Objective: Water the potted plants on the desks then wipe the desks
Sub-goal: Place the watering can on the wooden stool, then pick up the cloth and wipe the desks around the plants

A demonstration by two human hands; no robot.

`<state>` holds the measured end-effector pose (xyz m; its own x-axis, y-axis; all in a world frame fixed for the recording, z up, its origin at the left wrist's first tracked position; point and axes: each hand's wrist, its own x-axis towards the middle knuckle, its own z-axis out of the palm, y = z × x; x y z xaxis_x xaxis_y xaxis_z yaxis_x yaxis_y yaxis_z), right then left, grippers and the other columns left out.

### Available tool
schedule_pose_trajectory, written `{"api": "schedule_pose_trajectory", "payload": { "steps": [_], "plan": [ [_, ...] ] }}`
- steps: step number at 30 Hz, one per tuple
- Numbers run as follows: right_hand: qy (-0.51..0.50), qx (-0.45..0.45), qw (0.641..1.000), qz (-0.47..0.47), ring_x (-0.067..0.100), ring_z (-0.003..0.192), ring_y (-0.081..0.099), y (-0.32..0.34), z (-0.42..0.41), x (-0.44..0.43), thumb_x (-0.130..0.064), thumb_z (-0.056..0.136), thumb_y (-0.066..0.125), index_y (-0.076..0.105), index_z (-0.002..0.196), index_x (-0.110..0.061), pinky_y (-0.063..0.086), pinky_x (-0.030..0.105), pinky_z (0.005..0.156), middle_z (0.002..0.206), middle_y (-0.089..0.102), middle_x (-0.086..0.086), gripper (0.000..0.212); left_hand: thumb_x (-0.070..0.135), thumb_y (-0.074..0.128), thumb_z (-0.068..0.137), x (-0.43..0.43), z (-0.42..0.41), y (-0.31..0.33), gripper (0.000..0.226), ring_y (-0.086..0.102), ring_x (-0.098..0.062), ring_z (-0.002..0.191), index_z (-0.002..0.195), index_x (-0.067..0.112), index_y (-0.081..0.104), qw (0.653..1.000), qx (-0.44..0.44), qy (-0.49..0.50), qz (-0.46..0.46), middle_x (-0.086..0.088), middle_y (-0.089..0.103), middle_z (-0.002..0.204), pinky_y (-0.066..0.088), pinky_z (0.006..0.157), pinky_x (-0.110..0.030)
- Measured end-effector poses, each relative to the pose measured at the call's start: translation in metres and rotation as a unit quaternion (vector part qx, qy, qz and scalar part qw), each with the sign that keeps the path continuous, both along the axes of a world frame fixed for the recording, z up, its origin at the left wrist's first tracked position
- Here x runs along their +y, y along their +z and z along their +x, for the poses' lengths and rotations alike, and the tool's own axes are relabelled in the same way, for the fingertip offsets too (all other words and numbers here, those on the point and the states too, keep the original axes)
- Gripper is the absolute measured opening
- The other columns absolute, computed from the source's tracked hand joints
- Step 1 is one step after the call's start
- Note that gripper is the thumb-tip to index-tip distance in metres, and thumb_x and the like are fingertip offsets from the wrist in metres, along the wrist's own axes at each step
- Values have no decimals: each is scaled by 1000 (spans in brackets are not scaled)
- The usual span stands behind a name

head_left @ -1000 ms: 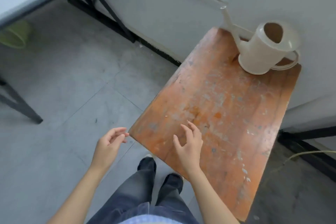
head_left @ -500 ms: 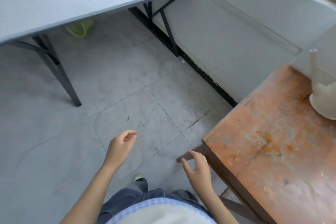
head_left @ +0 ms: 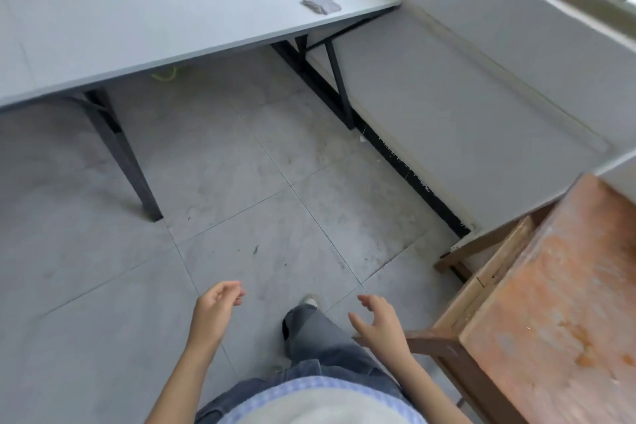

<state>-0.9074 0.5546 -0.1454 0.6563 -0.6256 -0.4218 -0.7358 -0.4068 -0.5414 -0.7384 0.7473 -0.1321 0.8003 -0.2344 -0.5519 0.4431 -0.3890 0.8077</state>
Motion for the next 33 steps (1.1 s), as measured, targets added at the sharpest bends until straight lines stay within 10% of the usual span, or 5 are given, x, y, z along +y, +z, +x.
{"api": "schedule_pose_trajectory", "payload": {
  "steps": [11, 33],
  "plan": [
    [-59, -115, 991, -15, 18, 114, 51, 26, 177, -148, -23, 87, 58, 51, 124, -8, 39, 25, 93, 126, 55, 6, 41, 6, 49, 89, -159, 172, 39, 20, 58, -18, 78, 78, 18, 60, 994, -89, -50, -30, 1, 64, 79, 40, 72, -28],
    [-116, -41, 992, 2, 16, 115, 49, 1, 447, -368, -25, 87, 56, 50, 124, -12, 36, 22, 87, 122, 53, 3, 39, 8, 50, 90, -406, 489, 15, 14, 59, -19, 76, 86, 15, 62, 990, -83, -106, -36, -1, 65, 80, 42, 69, -22]
  ]
}}
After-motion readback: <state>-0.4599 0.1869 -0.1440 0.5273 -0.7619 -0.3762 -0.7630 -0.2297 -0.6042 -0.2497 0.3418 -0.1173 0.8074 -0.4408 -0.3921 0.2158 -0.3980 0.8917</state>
